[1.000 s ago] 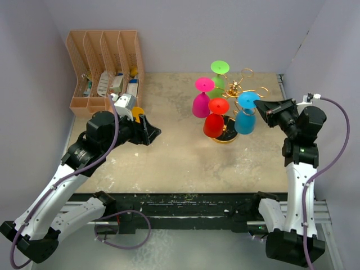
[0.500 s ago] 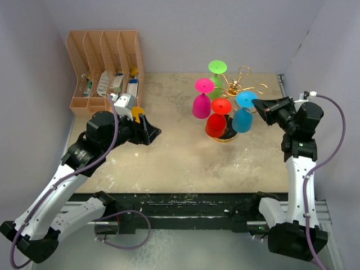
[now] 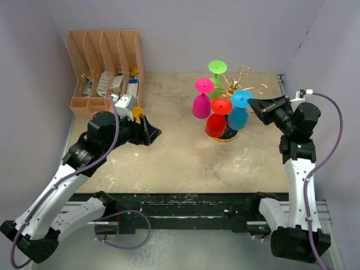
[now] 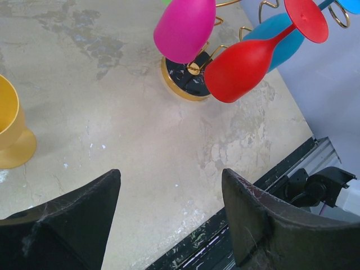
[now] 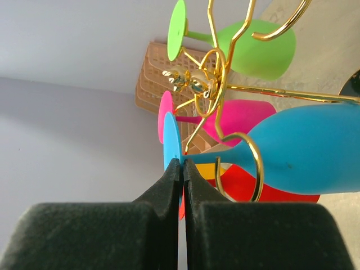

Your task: Take the wine glass off the wine glass rack

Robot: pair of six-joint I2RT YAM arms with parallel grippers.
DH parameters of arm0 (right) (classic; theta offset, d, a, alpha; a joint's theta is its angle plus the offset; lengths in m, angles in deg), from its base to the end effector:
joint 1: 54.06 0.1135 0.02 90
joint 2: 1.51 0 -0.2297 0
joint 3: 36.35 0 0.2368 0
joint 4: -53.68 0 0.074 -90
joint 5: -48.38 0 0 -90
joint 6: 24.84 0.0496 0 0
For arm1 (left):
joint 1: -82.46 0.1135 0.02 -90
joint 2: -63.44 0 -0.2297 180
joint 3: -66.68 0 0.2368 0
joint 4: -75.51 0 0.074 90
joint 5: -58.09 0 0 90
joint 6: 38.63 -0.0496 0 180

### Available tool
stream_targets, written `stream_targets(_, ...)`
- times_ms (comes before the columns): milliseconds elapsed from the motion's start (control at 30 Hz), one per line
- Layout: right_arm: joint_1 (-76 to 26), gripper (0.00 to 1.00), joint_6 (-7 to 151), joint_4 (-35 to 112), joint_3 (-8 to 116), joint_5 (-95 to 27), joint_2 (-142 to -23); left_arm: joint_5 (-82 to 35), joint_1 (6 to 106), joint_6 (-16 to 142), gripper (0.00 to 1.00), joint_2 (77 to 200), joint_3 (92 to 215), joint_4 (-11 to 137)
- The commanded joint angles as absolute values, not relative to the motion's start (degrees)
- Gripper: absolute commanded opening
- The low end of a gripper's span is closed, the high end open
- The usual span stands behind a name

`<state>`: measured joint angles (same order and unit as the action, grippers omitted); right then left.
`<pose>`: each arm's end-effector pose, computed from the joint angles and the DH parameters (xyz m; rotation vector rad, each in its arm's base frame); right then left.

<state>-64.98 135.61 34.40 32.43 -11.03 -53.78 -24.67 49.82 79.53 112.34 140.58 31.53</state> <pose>0.2238 -0.0175 0.3568 0.7731 1.5794 1.2089 0.1651 -0.1132 0.3466 0.1673 1.9823 -0.8260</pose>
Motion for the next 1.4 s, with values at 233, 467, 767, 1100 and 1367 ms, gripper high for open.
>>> stream_targets(233, -64.87, 0.00, 132.50, 29.13, 35.54, -10.03, -46.21, -23.45, 49.78, 80.95, 0.76, 112.20, 141.79, 34.10)
stream_targets(467, -64.87, 0.00, 125.42, 20.26, 38.59, -5.33, -41.91, -22.60, 49.77, 82.81, 0.76, 110.71, 144.05, 32.43)
stream_targets(767, -62.26, 0.00, 106.15, 8.85, 48.12, 5.30, -38.20, -17.78, 49.77, 86.52, 0.78, 108.38, 145.88, 29.89)
stream_targets(1100, -57.06, 0.00, 102.72, 12.59, 60.59, 14.61, -39.91, -17.67, 49.77, 90.52, 0.80, 103.81, 146.44, 26.95)
stream_targets(1367, -50.82, 0.00, 94.43, 11.87, 71.76, 12.21, -51.19, -20.60, 49.77, 93.40, 0.81, 99.36, 146.12, 23.74)
